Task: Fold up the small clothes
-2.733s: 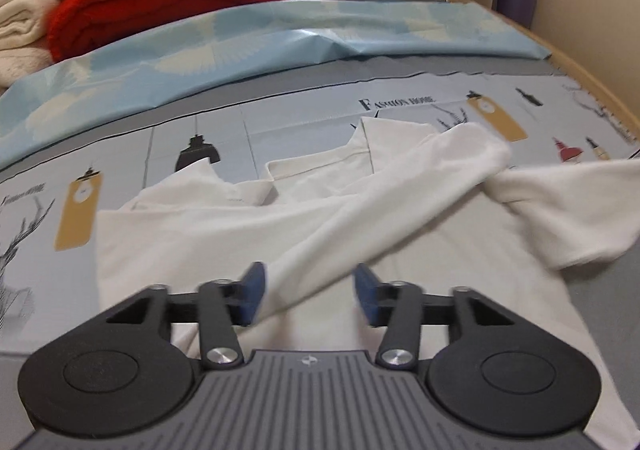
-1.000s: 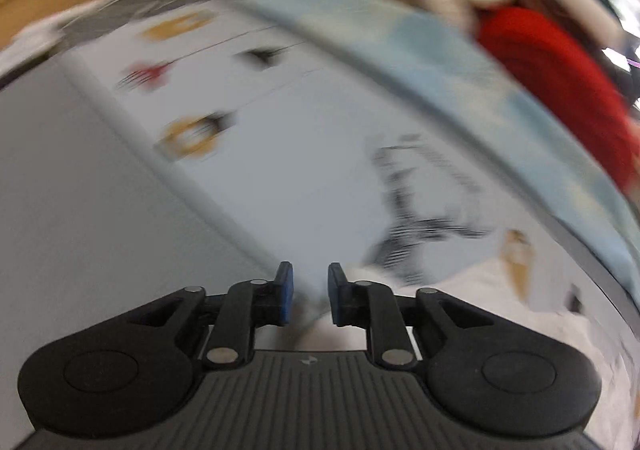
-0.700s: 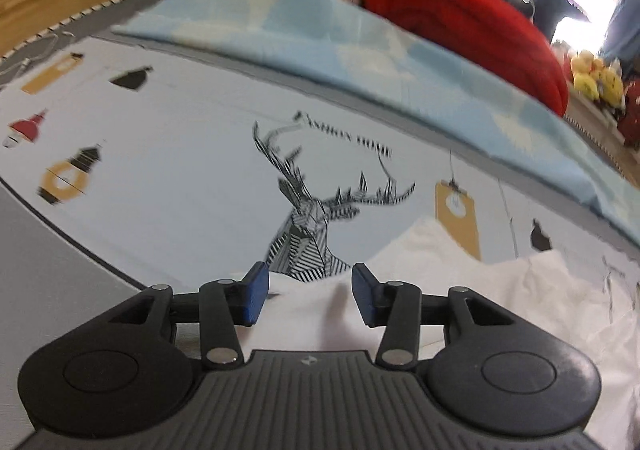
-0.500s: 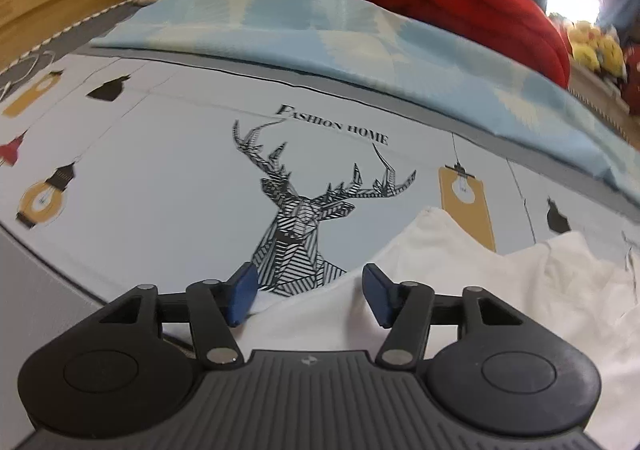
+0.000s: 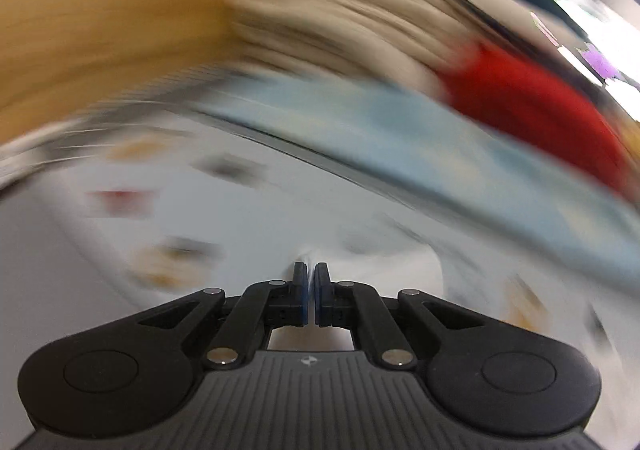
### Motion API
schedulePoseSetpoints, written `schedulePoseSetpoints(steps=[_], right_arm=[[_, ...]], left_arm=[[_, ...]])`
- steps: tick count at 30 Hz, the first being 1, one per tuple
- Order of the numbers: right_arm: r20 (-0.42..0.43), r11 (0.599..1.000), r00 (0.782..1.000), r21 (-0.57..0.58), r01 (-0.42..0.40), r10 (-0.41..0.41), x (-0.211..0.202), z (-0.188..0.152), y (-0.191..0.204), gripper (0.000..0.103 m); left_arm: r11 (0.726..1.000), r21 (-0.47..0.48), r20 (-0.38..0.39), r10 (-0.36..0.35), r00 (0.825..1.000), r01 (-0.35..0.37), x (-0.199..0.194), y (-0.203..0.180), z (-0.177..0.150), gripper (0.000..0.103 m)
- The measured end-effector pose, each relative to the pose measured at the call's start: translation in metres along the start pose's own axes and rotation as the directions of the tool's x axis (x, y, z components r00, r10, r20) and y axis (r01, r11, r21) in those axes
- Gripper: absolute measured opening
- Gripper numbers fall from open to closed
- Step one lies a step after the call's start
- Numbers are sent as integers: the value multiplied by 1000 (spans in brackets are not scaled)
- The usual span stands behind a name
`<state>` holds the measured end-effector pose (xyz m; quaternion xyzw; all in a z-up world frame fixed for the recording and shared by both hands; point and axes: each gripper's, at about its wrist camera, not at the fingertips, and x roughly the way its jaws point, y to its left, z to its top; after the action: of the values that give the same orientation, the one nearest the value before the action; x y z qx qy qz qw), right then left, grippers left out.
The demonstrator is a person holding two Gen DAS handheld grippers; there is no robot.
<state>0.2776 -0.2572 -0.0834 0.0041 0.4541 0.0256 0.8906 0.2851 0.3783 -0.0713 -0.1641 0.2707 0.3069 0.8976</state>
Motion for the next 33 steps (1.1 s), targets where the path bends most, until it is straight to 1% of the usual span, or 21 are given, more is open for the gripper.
schedulePoseSetpoints(steps=[1,2,4,7,9,10,12,14,17,18,20,21,22,23,24,25,27,28,30,31,33], right_arm=[[2,1000,1000,1,-4,4,-1,1,1,53],[7,1000,1000,0,-6,6,-3,2,2,53],[13,1000,1000,-1,-11,11,-6,4,4,53],[19,1000,1000,-9,-20,21,-10,4,7,53],[16,1000,1000,-15,-18,18,-11,3,9,53],[13,1000,1000,-14,-16,16,-11,3,9,53],[10,1000,1000,-7,-14,14,-12,2,10,53],[8,1000,1000,-6,-12,12,-13,1,11,53],[6,1000,1000,-15,-7,7,-13,1,13,53],[6,1000,1000,-18,-5,5,-13,1,14,53],[8,1000,1000,-25,0,0,-13,1,15,53],[6,1000,1000,-29,4,-4,-13,2,15,53],[5,1000,1000,-28,7,-7,-12,2,16,53],[2,1000,1000,-26,8,-7,-12,2,15,53],[1,1000,1000,-25,7,-7,-11,3,16,53],[-1,1000,1000,-23,8,-8,-10,3,16,53],[-5,1000,1000,-22,7,-7,-8,4,16,53],[-6,1000,1000,-22,5,-5,-8,4,17,53],[-10,1000,1000,-20,3,-3,-7,4,18,53],[-13,1000,1000,-20,2,-2,-7,4,18,53],[-16,1000,1000,-19,-1,0,-8,3,17,53]], left_arm=[[990,-117,-8,72,997,-73,-1,31,3,3],[957,-258,-59,122,991,-134,0,66,2,2],[860,-465,-173,145,974,-211,4,121,-13,2],[733,-647,-274,35,961,-211,13,168,-38,3],[680,-713,-288,-59,956,-173,20,179,-47,24],[662,-729,-291,-72,954,-172,20,182,-50,26],[658,-732,-288,-61,956,-178,23,187,-52,28],[670,-727,-266,-74,961,-150,30,189,-55,32],[693,-710,-272,-105,957,-126,51,186,-57,31],[715,-690,-257,-98,961,-111,56,182,-55,26],[785,-609,-258,-59,964,-115,60,175,-46,3],[804,-574,-245,8,969,-152,54,175,-41,3],[801,-561,-204,109,973,-208,42,177,-36,3],[789,-551,-157,221,963,-271,29,180,-29,3],[775,-547,-150,279,948,-315,21,182,-25,3],[760,-548,-187,296,937,-349,22,184,-25,3],[734,-584,-314,191,930,-348,38,190,-34,6],[715,-599,-364,158,918,-361,43,193,-40,8],[693,-612,-366,179,913,-381,40,195,-45,7],[701,-588,-375,206,904,-404,39,193,-42,8],[687,-559,-375,290,881,-464,30,188,-35,8]])
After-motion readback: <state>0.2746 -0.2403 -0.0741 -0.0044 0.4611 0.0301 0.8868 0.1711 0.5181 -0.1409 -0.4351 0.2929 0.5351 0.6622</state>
